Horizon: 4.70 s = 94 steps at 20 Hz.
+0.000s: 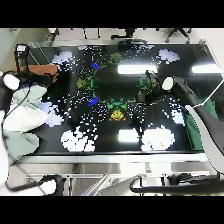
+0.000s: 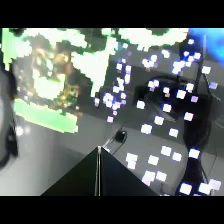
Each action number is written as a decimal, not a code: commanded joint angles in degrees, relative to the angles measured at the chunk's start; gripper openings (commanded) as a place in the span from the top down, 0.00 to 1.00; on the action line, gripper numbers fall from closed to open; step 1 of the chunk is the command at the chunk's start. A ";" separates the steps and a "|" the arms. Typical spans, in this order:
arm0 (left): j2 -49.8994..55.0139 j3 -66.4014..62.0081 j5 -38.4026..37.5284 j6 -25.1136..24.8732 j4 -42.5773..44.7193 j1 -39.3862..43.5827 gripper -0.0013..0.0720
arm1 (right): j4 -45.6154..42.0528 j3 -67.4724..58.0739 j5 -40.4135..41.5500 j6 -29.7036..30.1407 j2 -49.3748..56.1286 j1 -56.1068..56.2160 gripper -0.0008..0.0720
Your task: Fold the shirts.
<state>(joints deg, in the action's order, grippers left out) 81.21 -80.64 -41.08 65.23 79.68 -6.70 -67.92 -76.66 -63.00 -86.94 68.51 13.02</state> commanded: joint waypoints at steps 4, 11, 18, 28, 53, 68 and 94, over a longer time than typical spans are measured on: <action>34.36 -30.18 -1.79 -1.11 12.31 -4.37 0.01 | 0.00 0.02 0.00 0.20 1.20 0.04 0.97; 47.47 -34.67 11.67 -1.14 12.26 -5.49 0.01 | 0.20 0.02 -0.02 0.15 1.20 0.07 0.97; 52.17 -37.22 14.80 -1.09 12.26 -5.49 0.96 | 1.14 0.02 -0.52 -0.04 1.20 0.13 0.97; 22.05 -37.22 3.30 4.26 2.84 5.31 0.97 | 1.09 0.02 -1.79 0.00 1.62 0.31 0.97; -3.87 -10.01 -46.82 24.02 -10.34 20.09 0.07 | 6.80 8.79 -12.50 7.10 -9.75 3.21 0.38; -4.09 27.43 2.95 28.92 -10.88 25.00 0.07 | 29.83 21.09 17.90 21.31 2.47 10.54 0.38; 13.55 0.39 -18.99 25.77 -2.86 24.63 0.96 | 57.86 20.59 24.02 41.86 5.77 9.20 0.57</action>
<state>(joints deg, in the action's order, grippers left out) 94.74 -78.98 -59.46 91.88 76.77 16.86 -18.39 -56.03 -39.90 -51.37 74.11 22.24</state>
